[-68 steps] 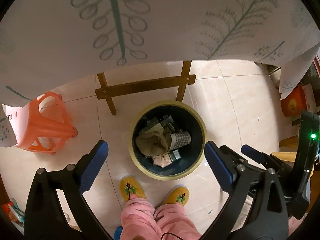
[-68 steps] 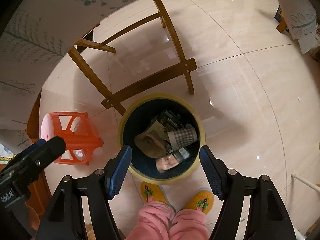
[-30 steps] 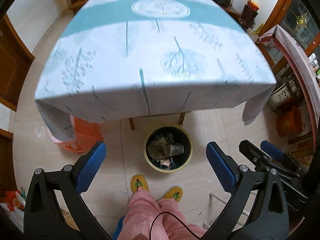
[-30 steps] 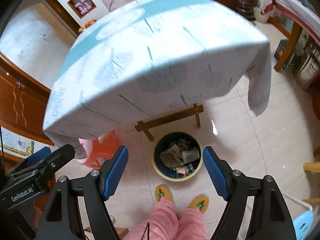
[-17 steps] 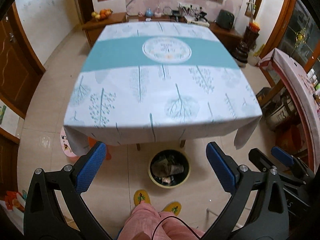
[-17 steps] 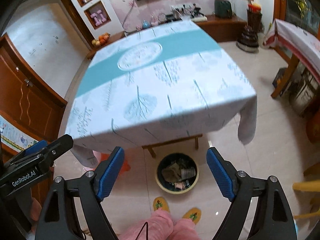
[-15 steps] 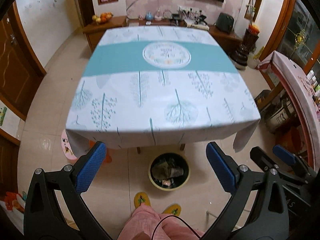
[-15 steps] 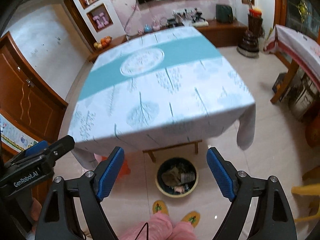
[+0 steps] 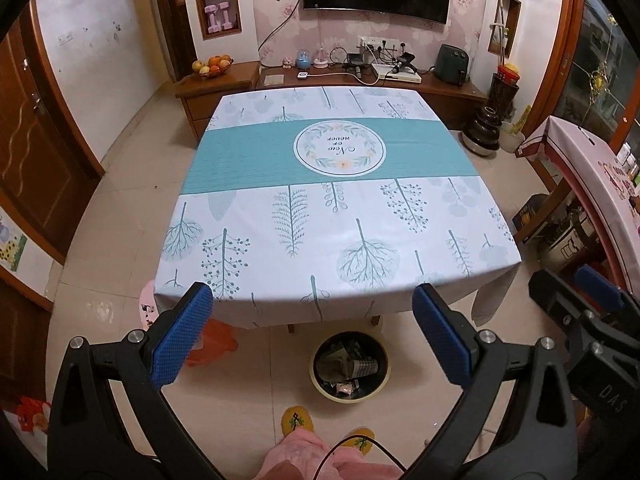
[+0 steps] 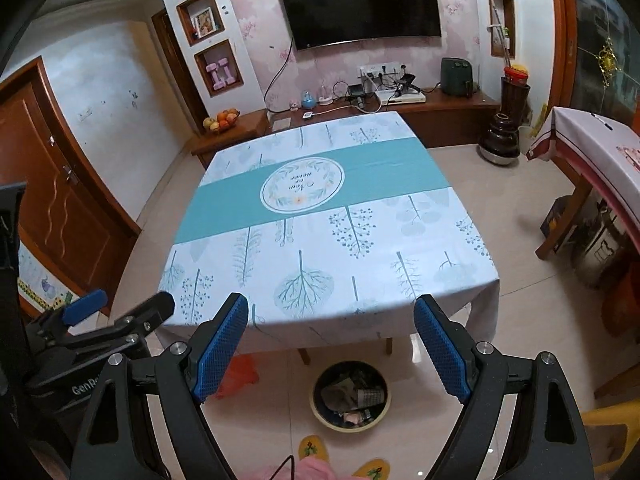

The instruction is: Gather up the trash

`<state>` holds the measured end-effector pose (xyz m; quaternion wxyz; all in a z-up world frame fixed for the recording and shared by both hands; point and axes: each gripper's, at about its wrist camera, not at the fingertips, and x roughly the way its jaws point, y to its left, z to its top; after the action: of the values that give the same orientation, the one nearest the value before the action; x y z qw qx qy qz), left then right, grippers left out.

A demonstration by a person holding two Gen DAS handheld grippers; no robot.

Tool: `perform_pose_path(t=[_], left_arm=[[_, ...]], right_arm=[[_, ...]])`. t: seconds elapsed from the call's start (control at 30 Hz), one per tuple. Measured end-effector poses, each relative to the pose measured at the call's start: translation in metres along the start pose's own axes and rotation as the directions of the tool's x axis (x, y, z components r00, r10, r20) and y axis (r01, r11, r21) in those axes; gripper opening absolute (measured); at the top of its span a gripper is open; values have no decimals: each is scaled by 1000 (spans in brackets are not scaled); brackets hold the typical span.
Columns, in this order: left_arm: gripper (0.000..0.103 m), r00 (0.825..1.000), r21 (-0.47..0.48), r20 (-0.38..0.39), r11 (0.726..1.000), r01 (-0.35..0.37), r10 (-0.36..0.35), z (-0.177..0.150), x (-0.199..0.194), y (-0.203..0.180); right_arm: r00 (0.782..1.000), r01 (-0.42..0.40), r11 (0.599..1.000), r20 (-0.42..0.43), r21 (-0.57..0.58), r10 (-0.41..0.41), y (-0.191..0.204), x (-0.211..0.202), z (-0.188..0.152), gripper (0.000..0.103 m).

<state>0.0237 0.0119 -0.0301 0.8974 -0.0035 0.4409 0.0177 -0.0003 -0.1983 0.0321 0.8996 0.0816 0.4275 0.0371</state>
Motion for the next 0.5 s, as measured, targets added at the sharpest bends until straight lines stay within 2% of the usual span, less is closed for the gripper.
perform_pose_path(t=[0.5], left_arm=[[98, 1000, 17, 23, 1000, 10, -10, -2, -2, -10]], right_arm=[[999, 49, 999, -7, 2, -49, -3, 5, -16, 86]])
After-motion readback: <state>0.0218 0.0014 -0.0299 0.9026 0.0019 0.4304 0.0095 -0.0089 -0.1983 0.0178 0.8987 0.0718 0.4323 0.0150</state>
